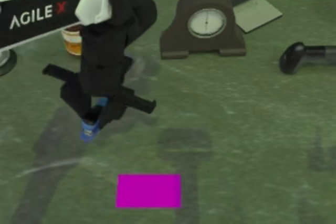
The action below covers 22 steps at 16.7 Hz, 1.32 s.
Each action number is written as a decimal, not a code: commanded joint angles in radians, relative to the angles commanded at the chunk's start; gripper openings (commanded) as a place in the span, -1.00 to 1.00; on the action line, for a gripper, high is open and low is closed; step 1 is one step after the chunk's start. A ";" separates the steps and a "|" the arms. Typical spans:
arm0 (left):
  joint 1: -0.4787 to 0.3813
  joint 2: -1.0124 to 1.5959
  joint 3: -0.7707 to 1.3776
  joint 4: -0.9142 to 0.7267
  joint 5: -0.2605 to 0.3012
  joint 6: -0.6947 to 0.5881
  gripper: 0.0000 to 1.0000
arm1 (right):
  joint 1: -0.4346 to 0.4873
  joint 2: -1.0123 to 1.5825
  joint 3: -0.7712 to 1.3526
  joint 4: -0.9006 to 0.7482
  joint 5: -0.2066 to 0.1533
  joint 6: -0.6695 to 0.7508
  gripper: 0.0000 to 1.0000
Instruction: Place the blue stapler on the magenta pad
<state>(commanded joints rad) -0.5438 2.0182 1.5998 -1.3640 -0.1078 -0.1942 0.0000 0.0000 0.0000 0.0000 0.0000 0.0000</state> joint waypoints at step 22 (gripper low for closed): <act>-0.279 -0.206 -0.203 0.213 0.103 -2.203 -1.00 | 0.000 0.000 0.000 0.000 0.000 0.000 1.00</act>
<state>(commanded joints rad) -0.8232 1.8117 1.3973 -1.1512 -0.0052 -2.3967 0.0000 0.0000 0.0000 0.0000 0.0000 0.0000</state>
